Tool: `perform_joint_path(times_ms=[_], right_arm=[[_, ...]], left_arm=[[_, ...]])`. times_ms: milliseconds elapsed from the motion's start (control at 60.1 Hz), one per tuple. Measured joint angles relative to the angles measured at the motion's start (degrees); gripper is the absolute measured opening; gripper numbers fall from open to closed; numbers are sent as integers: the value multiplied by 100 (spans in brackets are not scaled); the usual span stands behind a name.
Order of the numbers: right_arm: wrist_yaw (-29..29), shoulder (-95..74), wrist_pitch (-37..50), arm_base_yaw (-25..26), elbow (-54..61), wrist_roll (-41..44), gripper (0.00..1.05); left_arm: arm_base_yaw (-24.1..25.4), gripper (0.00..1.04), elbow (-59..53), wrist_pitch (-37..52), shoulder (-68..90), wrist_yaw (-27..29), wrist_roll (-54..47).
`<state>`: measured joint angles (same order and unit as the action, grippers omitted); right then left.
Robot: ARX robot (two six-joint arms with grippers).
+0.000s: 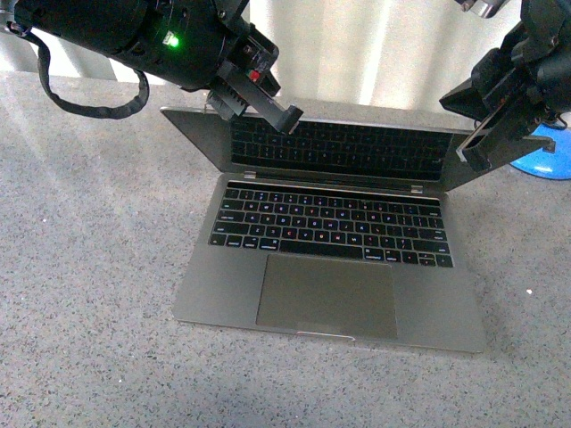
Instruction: Close laptop
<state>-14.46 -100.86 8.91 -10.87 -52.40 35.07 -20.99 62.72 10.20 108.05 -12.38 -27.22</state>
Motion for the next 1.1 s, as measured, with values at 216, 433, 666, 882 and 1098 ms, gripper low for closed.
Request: perform_joint_path(times_ms=[216,433,666,882,1098], right_arm=[[0,26,92,79,258,-177,1],[-20,26,190,109,402,-330,1],[-13,9,317,96,592,-448,1],[-11,-35,455,63,787,-503,1],[4,-92,531,35,885,-529,1]], left_arm=[[-55,4,-138,-42,0,-120,-22],[-92,4,-210,-42,0,-160,-61],[-127,4,-420,-15,0,-223,-57],[-149,4,-605,66,-9,-247,-52],[-151,4,-737,133,-9,-260,-28]])
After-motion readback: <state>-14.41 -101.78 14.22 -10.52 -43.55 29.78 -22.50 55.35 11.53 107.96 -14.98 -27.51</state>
